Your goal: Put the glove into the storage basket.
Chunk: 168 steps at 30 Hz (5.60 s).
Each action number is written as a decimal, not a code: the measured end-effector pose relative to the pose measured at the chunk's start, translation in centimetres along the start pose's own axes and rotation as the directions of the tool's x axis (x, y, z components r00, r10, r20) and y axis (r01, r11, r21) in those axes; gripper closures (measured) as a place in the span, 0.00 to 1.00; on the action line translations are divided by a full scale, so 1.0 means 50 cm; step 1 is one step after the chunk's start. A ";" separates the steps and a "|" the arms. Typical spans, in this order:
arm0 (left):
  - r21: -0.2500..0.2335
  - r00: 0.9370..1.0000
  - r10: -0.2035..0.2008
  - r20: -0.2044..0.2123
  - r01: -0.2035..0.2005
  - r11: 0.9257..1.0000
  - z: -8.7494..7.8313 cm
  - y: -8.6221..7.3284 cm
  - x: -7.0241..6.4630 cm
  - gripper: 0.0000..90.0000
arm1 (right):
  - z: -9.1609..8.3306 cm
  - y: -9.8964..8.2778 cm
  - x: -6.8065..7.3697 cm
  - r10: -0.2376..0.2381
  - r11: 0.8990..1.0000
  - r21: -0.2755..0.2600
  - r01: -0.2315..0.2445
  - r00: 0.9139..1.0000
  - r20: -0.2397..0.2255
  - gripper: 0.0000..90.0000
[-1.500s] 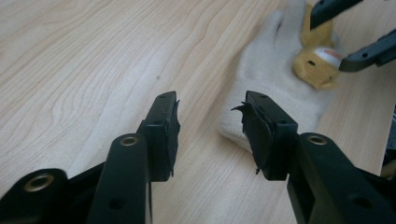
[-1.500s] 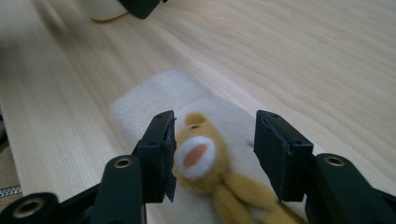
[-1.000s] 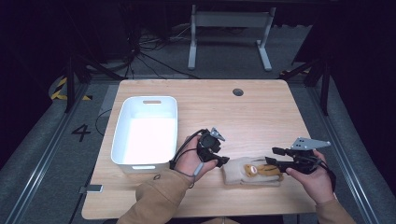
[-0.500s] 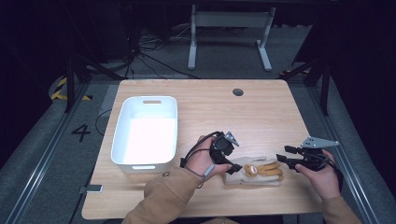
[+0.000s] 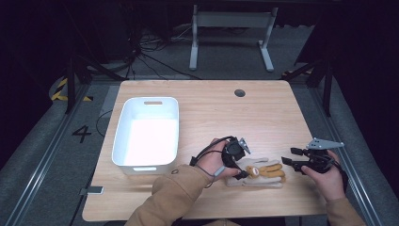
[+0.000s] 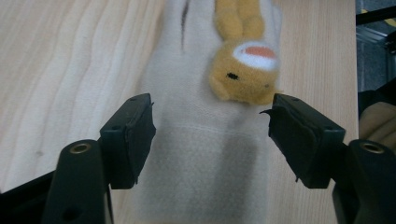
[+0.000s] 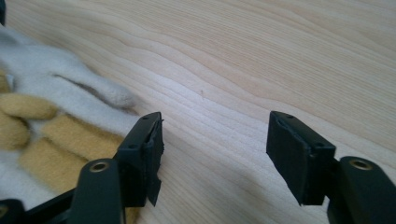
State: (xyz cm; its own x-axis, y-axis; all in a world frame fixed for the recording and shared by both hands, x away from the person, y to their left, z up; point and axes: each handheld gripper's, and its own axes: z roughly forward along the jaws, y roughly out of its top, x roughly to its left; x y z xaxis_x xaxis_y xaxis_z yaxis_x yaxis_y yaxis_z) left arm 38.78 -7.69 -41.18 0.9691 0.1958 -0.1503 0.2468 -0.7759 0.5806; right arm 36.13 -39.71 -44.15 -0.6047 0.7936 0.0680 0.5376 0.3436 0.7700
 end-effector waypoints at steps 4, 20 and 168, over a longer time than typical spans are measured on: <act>0.032 1.000 -0.014 0.009 0.014 0.999 0.021 0.000 0.003 0.29 | -0.003 0.002 0.000 0.007 1.000 -0.022 -0.007 1.000 -0.008 0.37; -0.026 1.000 0.015 -0.001 -0.015 1.000 0.063 -0.016 0.003 0.25 | 0.002 0.000 0.003 0.010 1.000 -0.021 -0.010 1.000 -0.013 0.35; -0.432 0.698 -0.621 -0.357 0.466 0.772 -0.421 -0.229 0.086 0.83 | 0.132 0.068 0.018 0.014 0.995 -0.093 -0.026 0.991 -0.130 0.53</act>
State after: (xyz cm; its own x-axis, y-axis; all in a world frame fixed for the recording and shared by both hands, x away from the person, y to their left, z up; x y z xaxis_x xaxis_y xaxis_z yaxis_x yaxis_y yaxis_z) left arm 40.17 14.66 -31.62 0.5237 0.8328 -0.1793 0.6433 -0.2487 0.7241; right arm 41.27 -34.52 -45.66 -0.6683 0.7263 0.1608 0.4966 0.2745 0.8234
